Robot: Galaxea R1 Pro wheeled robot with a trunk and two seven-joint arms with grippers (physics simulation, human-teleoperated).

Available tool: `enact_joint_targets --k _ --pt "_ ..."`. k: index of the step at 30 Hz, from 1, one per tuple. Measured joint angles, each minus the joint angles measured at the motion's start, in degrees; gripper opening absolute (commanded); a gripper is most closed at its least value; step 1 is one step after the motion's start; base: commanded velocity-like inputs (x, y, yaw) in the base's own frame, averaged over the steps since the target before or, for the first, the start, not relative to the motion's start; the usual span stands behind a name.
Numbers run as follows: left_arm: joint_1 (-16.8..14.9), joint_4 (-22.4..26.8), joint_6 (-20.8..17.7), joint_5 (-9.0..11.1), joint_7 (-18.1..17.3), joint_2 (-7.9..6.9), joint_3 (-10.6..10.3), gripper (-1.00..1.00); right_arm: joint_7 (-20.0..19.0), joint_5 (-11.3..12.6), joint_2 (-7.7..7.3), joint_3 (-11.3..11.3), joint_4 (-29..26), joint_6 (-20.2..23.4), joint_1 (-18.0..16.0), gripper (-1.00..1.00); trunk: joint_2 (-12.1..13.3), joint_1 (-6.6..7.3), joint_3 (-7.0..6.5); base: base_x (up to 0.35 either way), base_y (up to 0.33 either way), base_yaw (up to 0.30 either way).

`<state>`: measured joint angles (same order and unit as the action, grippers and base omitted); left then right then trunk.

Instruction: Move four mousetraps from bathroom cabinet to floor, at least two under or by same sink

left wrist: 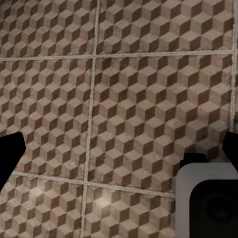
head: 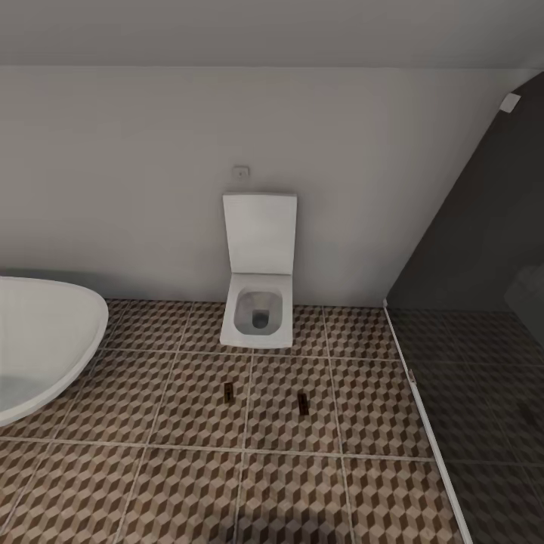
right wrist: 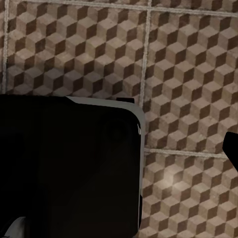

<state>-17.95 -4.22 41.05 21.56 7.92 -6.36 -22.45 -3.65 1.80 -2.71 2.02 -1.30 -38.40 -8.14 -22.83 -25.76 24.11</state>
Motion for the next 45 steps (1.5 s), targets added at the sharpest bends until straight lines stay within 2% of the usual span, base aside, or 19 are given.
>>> enact_joint_targets --k 45 --pt "0.0 0.0 0.0 0.0 0.0 0.01 0.0 1.0 0.0 0.0 0.0 -0.01 0.0 0.0 0.0 1.0 0.0 0.0 0.0 0.0 0.0 0.0"
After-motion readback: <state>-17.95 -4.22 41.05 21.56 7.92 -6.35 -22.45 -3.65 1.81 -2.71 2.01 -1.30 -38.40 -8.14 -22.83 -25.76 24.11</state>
